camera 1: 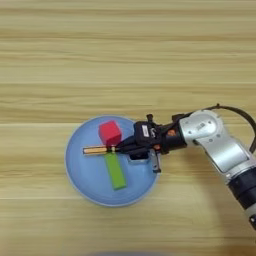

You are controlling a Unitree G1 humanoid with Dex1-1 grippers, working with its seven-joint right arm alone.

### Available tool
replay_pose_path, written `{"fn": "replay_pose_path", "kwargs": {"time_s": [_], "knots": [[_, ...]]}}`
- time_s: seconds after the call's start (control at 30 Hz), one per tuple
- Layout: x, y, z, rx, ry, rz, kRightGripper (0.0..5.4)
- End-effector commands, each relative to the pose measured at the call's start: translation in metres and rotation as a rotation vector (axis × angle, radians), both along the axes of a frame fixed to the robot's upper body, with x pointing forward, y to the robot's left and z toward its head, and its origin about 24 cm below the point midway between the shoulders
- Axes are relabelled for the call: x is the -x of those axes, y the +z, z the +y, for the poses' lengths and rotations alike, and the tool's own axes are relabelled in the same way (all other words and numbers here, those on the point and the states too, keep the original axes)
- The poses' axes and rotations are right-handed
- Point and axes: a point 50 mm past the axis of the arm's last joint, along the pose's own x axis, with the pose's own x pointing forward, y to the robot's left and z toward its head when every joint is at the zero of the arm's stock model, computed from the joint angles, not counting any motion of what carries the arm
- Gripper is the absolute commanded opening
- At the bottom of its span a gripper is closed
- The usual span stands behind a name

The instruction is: Move the objects on the table

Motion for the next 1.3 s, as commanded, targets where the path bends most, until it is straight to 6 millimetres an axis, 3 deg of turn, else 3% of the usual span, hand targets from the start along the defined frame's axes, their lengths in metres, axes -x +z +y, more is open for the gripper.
{"fn": "replay_pose_path", "kwargs": {"time_s": [0.03, 0.47, 0.93, 1.3], "knots": [[-0.014, 0.024, 0.003, -0.021, -0.019, -0.13, 0.47], [-0.016, 0.04, 0.006, -0.105, -0.031, -0.107, 1.75], [-0.023, 0.1, -0.008, -0.365, -0.108, -0.106, 3.19], [-0.024, 0.114, -0.016, -0.488, -0.162, -0.092, 4.39]]}}
